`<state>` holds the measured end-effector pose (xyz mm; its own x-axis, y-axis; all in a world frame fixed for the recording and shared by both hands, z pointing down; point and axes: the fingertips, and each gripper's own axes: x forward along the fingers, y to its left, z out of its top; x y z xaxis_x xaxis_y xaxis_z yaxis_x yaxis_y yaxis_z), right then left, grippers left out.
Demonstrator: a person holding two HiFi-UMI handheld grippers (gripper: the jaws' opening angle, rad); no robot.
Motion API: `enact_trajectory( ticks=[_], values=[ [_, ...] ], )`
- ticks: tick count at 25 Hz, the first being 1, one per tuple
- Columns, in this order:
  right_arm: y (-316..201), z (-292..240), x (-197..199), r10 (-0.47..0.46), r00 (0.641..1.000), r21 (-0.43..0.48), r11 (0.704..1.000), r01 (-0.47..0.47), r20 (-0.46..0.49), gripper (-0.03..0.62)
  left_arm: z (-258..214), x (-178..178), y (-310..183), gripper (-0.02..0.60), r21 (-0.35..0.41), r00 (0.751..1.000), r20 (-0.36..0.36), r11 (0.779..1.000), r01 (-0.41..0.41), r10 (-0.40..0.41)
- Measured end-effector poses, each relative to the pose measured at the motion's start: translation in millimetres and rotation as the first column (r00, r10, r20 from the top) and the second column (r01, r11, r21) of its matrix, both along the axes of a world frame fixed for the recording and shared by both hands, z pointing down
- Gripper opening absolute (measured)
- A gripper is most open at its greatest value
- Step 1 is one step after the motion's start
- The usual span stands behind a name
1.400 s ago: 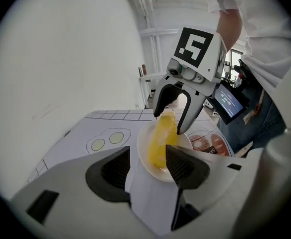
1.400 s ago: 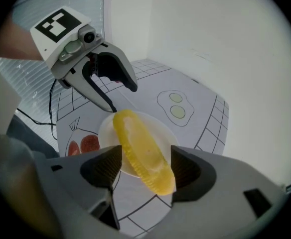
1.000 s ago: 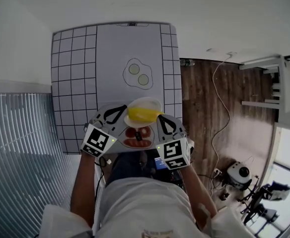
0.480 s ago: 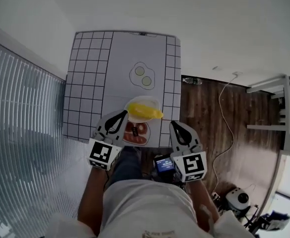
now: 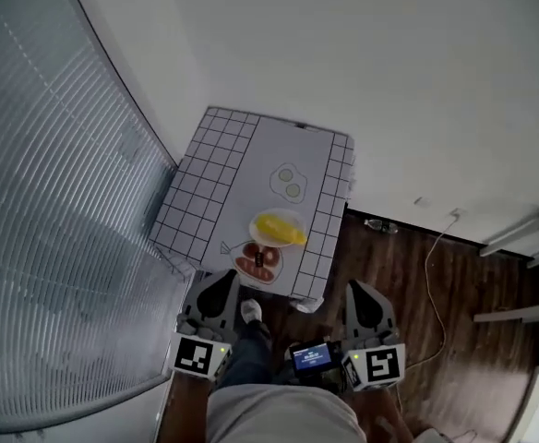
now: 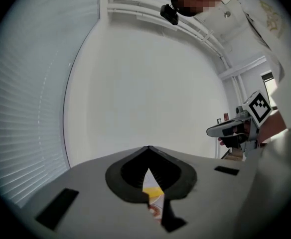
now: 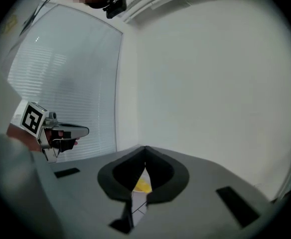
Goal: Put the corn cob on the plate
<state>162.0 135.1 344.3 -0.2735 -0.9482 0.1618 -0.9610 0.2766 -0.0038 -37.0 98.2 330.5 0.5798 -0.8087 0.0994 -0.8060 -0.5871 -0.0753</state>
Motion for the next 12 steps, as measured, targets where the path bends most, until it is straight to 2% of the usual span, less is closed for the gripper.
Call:
enact_trajectory(
  ticks=[5, 9, 12],
  values=[
    [37.3, -16.2, -9.7, -0.015, 1.0, 0.03, 0.999, 0.014, 0.021, 0.006, -22.4, -14.8, 42.1, 0.008, 0.01, 0.999, 0.011, 0.999, 0.045, -0.046],
    [60.4, -21.1, -23.3, -0.031, 0.999, 0.036, 0.999, 0.03, 0.03, 0.006, -32.1, -23.1, 59.2, 0.008, 0.064, 0.999, -0.015, 0.997, 0.043, -0.042],
    [74.2, -19.6, -32.1, -0.027, 0.999, 0.028, 0.999, 0.027, 0.026, 0.006, -30.8, -25.8, 70.8, 0.008, 0.063, 0.999, -0.025, 0.997, 0.032, -0.03]
  ],
)
